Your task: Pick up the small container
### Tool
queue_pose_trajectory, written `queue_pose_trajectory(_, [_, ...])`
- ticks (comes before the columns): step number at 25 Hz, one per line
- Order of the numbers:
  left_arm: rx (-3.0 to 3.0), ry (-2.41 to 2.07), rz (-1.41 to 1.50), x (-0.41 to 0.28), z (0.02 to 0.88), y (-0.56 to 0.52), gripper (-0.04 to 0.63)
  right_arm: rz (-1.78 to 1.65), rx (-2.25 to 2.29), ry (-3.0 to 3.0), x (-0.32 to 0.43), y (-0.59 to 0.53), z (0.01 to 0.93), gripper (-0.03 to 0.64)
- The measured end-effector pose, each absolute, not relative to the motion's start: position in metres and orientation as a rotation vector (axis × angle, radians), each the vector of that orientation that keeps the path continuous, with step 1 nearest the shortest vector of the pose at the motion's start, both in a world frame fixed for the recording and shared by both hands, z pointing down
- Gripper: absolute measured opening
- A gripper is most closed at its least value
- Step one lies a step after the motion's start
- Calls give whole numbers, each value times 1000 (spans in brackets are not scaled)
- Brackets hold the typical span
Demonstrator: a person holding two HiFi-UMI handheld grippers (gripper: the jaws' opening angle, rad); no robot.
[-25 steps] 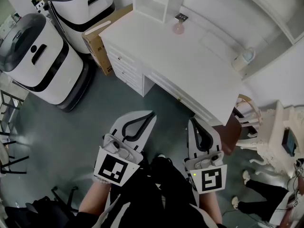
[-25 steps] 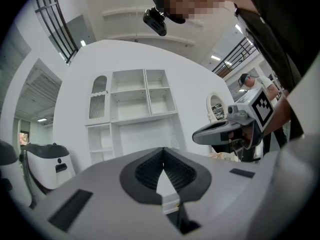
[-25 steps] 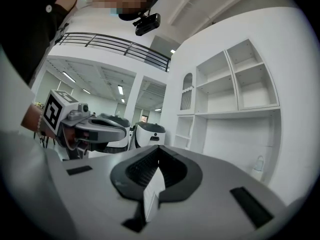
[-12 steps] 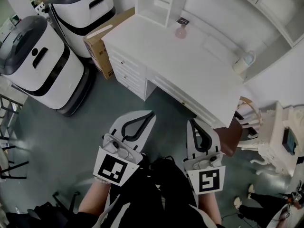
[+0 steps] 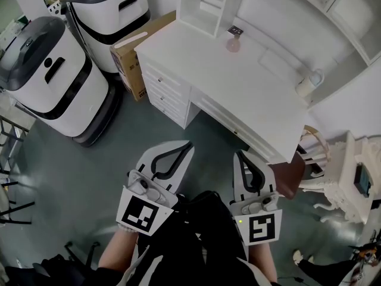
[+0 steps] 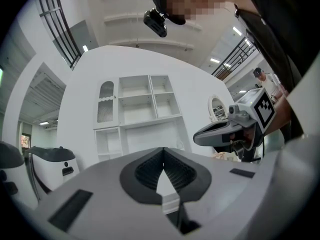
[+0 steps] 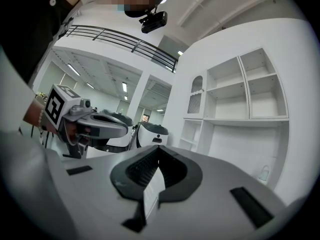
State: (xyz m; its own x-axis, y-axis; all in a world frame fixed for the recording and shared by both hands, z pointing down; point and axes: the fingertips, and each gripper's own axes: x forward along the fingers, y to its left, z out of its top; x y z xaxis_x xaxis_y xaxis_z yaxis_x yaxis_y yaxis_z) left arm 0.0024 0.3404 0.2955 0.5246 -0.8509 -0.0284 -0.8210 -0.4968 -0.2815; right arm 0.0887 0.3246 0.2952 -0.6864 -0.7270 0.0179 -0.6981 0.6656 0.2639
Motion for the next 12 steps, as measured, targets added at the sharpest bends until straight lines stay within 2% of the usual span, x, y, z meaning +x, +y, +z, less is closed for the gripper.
queue_pose_trajectory(12, [-2492, 1427, -159, -4, 294, 341, 2, -345, 1183, -2748, 90, 322, 297, 2])
